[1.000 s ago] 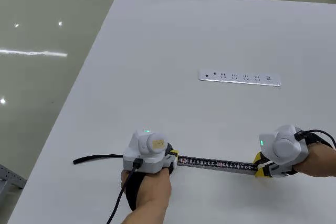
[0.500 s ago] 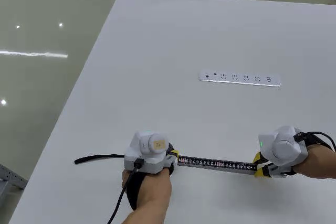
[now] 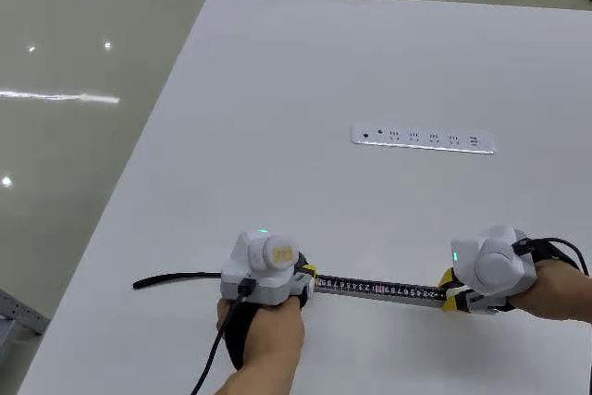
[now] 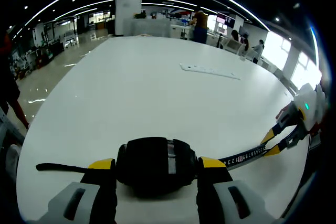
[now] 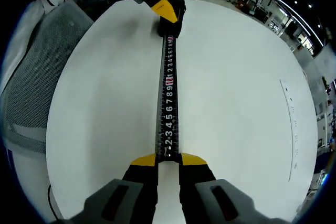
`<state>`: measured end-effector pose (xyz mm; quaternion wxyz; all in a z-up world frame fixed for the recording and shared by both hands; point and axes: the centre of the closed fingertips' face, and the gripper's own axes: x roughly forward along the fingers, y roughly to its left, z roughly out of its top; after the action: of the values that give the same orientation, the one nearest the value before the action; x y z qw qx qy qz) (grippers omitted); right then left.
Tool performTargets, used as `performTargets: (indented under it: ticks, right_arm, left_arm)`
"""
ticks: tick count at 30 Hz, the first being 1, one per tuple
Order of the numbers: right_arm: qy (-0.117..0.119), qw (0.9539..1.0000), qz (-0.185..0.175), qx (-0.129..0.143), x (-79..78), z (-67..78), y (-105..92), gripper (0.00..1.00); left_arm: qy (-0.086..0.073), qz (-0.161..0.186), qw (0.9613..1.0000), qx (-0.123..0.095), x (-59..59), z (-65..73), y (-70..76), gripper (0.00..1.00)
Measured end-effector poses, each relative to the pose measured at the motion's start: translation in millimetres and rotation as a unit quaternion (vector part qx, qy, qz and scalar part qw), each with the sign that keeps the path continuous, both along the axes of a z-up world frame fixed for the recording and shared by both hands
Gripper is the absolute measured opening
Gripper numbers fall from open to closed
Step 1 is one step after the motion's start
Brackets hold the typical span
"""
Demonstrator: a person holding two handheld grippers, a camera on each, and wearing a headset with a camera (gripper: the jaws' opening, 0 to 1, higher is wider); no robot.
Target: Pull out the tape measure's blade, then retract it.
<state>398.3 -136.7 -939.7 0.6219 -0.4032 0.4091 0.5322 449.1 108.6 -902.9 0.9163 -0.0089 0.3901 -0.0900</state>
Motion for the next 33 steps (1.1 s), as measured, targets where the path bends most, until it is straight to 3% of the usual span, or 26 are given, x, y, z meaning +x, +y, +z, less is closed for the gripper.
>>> performTargets:
  ticks: [33]
  right_arm:
    - [-0.005,0.9995,0.001,0.032,8.8,1.2,47.2,0.14]
  left_arm:
    - [0.005,-0.004,1.0000,0.000,-0.2,-0.3,0.0,0.58]
